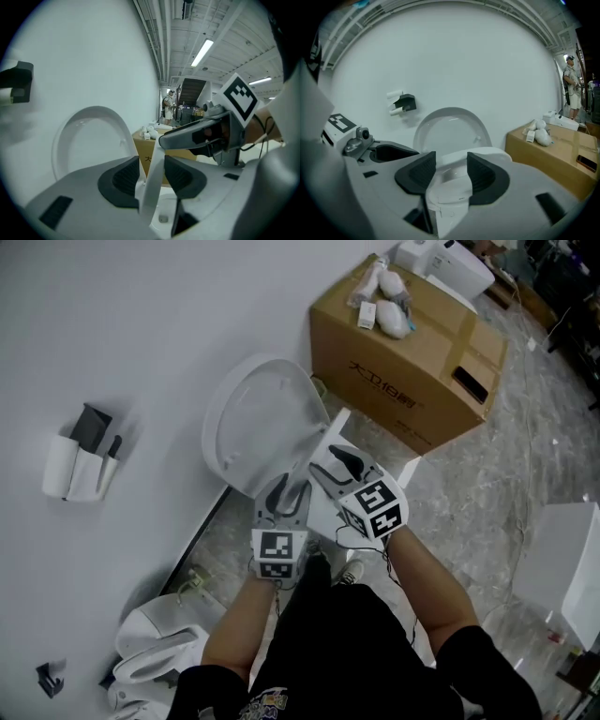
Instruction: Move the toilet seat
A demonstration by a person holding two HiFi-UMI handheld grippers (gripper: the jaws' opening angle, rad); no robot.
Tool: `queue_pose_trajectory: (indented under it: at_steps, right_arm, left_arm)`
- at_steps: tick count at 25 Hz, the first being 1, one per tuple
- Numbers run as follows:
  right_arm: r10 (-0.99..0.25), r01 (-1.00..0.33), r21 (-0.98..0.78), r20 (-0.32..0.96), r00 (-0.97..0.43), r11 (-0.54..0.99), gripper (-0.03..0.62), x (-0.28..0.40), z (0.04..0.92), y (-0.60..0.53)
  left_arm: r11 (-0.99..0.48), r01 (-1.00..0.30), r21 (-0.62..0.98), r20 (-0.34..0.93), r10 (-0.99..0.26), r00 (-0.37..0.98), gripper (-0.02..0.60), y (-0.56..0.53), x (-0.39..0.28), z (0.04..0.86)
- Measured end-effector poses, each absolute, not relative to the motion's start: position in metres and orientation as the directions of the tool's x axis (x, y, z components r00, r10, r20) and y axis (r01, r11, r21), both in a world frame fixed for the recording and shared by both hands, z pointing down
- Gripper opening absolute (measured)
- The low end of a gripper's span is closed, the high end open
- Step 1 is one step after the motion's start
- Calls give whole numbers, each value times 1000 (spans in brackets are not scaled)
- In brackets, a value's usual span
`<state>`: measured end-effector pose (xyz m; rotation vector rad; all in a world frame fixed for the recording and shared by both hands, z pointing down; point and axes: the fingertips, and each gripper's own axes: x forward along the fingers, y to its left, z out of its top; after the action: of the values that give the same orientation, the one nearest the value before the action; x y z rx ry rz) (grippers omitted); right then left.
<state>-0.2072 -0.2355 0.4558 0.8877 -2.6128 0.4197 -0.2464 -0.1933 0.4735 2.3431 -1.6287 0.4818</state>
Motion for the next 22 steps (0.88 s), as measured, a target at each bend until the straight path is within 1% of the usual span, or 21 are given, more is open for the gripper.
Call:
queue_pose_trajectory:
  at_steps: [6,11,22]
  right_arm:
    - [-489,-594,-159,423,-763,789,213,-249,449,-258]
    - [-457,-558,-162,415,-787,814,207,-278,446,-275]
    - [-409,-507,-171,403,-819,845,190,-323,447,-302]
  left_arm:
    - [-304,-952,24,389,-875,289,163,-218,-286,465]
    - [-250,-968,16,377,-895,237,158,-237,-311,461]
    - [-196,-980,-9,374,-910,179,156,-252,-346,459]
